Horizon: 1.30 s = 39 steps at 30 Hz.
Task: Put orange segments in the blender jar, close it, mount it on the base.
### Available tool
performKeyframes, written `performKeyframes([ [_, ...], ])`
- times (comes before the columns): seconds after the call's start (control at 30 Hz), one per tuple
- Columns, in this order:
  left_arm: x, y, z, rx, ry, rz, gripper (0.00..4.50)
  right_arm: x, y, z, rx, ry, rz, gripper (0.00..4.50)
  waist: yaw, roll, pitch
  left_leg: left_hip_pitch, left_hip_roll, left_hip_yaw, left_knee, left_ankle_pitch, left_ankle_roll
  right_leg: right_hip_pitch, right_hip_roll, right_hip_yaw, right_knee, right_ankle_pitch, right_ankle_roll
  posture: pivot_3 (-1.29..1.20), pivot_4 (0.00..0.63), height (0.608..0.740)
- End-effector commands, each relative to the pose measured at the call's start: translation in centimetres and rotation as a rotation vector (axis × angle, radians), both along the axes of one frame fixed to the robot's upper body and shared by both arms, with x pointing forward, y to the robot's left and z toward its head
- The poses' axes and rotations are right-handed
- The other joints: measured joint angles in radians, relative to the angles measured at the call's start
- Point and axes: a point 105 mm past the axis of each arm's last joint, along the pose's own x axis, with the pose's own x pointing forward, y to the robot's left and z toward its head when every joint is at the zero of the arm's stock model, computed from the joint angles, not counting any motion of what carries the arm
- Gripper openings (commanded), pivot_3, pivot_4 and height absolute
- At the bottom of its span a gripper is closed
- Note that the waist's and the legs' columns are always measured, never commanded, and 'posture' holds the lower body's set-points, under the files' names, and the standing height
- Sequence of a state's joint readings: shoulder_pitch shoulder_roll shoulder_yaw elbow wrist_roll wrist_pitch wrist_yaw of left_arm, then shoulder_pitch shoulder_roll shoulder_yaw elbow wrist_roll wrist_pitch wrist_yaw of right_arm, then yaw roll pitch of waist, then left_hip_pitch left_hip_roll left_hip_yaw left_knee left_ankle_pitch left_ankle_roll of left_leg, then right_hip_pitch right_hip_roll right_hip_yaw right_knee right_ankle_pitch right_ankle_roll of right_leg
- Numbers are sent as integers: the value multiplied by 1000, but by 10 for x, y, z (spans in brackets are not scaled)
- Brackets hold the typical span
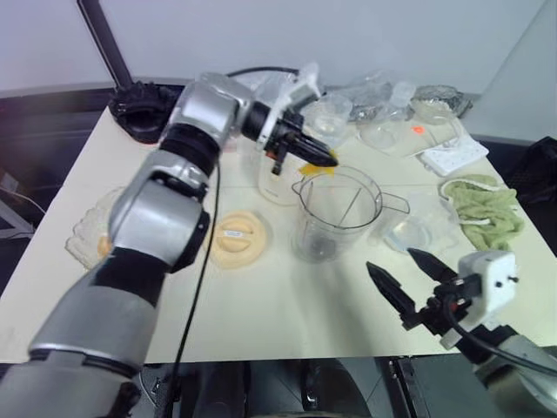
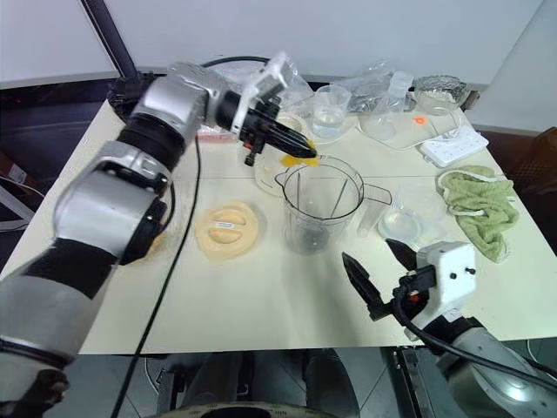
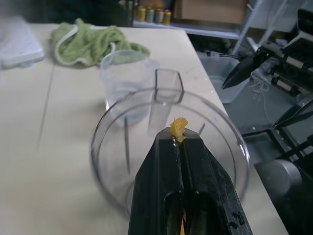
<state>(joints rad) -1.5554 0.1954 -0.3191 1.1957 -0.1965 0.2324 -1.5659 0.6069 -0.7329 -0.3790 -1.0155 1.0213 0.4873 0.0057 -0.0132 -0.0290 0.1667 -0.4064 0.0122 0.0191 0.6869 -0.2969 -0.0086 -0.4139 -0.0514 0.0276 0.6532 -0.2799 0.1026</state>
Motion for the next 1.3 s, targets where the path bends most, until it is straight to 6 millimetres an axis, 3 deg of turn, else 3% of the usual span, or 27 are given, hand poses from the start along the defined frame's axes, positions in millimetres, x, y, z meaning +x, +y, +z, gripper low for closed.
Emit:
performKeyframes([
  [0.03, -1, -11, 3, -19, -68, -17, 38, -3, 1, 15, -2, -66, 2, 4500, 3, 0, 0, 0, 0, 0, 0, 0, 0, 0, 0, 0, 0, 0, 0, 0, 150, 740],
  [0.13, -2, -20, -3, -14, -75, -18, 38, -4, 0, 16, -6, -66, -2, 4500, 5, 0, 0, 0, 0, 0, 0, 0, 0, 0, 1, 0, 0, 0, 0, 0, 150, 740],
  [0.2, -2, -23, -4, -12, -82, -19, 549, -5, -1, 16, -12, -65, -8, 4500, 5, 0, 0, 0, 0, 0, 0, 0, 0, 0, 1, 0, 0, 0, 0, 0, 150, 740],
  [0.3, -5, -25, -6, -4, -79, -48, 1612, -5, -3, 16, -20, -65, -19, 4500, 4, 0, 0, 0, 0, 0, 0, 0, 0, 0, 1, 0, 0, 0, 0, 0, 150, 740],
  [0.37, -5, -26, -6, 1, -100, -52, 2776, -5, -3, 15, -27, -65, -24, 4500, 4, 0, 0, 0, 0, 0, 0, 0, 0, 0, 1, 0, 0, 0, 0, 0, 150, 740],
  [0.5, -3, -28, -6, -6, -136, -43, 4483, -5, -4, 14, -36, -63, -32, 4500, 6, 0, 0, 0, 1, 0, 0, 0, 0, 0, 1, 0, 0, 0, 0, 0, 150, 740],
  [0.6, 3, -25, 6, -62, -149, 12, 4483, -5, -7, 12, -45, -57, -51, 4500, 6, 0, 0, 0, 1, 0, 0, 0, 0, 0, 1, 0, 0, 0, 0, 0, 150, 740],
  [0.7, 8, -13, 36, -202, -130, 76, 4483, -2, -15, 4, -60, -41, -99, 4500, 5, 0, 0, 0, 1, -1, 0, 0, 0, 0, 1, 0, 0, 0, 0, 0, 150, 740],
  [0.77, 9, 2, 54, -272, -106, 98, 4483, -3, -28, -4, -65, -27, -168, 4500, 2, 0, 0, 0, 2, -1, 0, 0, 0, 0, 1, 0, 0, 0, 0, 0, 150, 740],
  [0.87, 2, 37, 61, -283, -57, 85, 4483, -8, -43, -17, -91, 12, -224, 4500, 0, 2, -1, 0, 3, -1, 0, 0, 0, -1, 2, 0, 1, 0, 0, 0, 150, 740],
  [0.97, -17, 69, 49, -239, -41, 74, 4483, -11, -64, -24, -130, 25, -293, 4500, -4, 9, -4, 3, 5, 1, -2, 0, 0, 1, 2, 3, 1, 0, 0, 0, 150, 740],
  [1.07, -49, 98, 27, -164, -28, 81, 4483, -10, -87, -31, -166, 29, -388, 4500, -1, 10, -3, 10, 6, 1, -3, 0, 0, 5, 2, 4, 1, 0, -1, 0, 150, 740],
  [1.2, -82, 115, 1, -60, -17, 92, 4483, -4, -108, -38, -186, 25, -482, 4500, 9, 9, -3, 12, 6, 2, -2, 1, -1, 8, 0, 6, 2, -2, -4, 0, 150, 740],
  [1.3, -94, 122, -25, 21, -22, 150, 4483, 10, -118, -47, -203, 33, -505, 4500, 5, 11, -4, 18, 4, 5, -2, 1, -1, 13, -2, 9, 2, -2, -6, 0, 150, 740],
])
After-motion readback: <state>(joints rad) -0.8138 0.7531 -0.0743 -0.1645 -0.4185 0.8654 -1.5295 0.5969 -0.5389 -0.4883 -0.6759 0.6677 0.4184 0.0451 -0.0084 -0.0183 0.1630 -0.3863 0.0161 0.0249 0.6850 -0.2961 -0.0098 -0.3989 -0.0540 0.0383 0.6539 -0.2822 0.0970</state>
